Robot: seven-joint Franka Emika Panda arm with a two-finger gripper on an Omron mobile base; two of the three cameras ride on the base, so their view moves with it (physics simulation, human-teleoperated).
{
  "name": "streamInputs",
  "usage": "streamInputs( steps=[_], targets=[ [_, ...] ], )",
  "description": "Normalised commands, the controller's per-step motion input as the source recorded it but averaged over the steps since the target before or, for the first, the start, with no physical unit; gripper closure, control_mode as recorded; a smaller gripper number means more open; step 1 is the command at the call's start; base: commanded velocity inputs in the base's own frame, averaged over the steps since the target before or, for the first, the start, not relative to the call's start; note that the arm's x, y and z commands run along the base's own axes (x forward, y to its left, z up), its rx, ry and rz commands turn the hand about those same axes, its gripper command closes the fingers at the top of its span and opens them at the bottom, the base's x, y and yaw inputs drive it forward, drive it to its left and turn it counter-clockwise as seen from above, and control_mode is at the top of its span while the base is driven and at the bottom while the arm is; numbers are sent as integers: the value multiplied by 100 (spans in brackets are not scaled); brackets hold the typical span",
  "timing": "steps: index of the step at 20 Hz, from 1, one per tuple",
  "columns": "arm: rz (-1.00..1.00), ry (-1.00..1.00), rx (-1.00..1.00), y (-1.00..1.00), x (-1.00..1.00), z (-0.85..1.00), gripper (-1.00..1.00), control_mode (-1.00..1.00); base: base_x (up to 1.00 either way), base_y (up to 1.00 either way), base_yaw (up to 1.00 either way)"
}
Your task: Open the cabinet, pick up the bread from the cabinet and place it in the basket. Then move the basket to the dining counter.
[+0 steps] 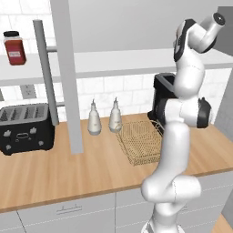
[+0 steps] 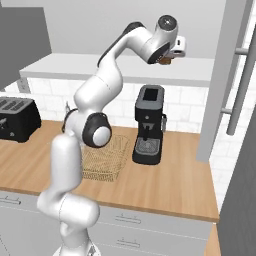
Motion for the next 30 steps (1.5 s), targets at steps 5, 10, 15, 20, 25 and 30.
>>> streamInputs(
  steps=[5,10,15,20,25,30],
  targets=[
    [0,-2,0,-2,41,-20,-100,-100,0,0,0],
    [0,-10,0,22,40,-50,-100,-100,0,0,0],
    [2,-15,0,50,28,-73,100,-100,0,0,0],
    [7,-37,0,47,-74,-80,100,-100,0,0,0],
    [2,-49,4,83,-100,-85,100,-100,0,0,0],
    [1,-56,8,100,-100,-100,100,-100,0,0,0]
  ],
)
